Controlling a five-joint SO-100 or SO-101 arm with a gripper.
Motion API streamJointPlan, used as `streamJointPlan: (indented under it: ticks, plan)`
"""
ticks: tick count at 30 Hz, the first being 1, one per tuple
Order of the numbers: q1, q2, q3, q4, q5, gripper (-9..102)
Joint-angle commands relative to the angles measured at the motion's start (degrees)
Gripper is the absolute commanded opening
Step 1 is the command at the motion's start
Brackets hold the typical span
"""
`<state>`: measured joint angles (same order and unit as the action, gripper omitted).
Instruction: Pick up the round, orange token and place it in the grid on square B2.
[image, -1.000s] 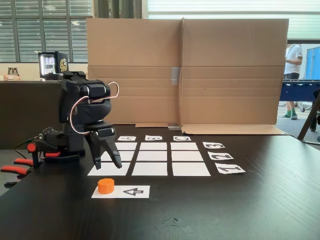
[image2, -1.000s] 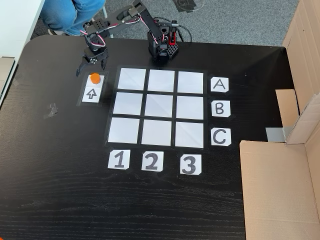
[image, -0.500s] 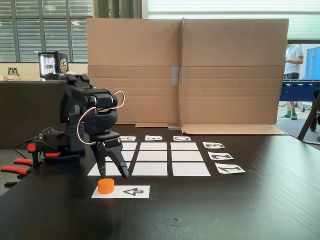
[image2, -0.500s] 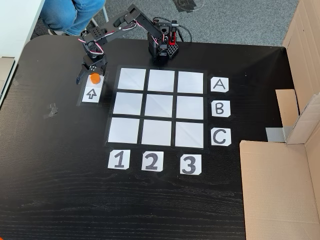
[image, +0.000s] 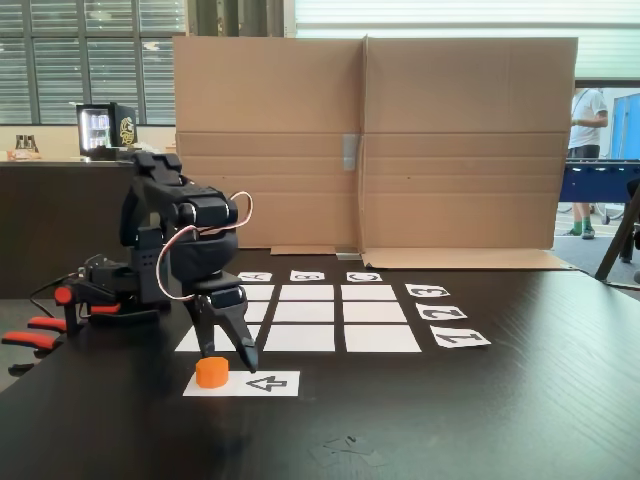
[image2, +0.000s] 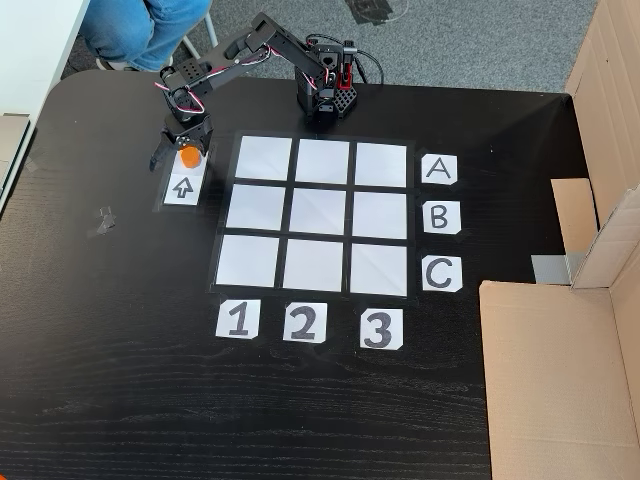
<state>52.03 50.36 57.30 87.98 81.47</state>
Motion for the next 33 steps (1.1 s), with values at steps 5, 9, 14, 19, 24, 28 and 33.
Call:
streamJointPlan:
  ticks: [5, 9, 14, 19, 24, 28, 33]
  plan:
    - [1.0, -0.2, -2.3, -3.0, 1.7, 3]
    - [1.3, -0.5, -2.2, -3.7, 1.8, -1]
    - [1.7, -0.6, -2.3, -3.7, 1.8, -1]
    - [2.1, 1.0, -2.7, -3.7, 1.8, -1]
    - [2.7, 4.8, -1.6, -5.1, 1.8, -1]
    - [3.7, 11.0, 1.1, -7.3, 1.8, -1]
    - [2.7, 21.4, 2.4, -6.4, -1.1, -1]
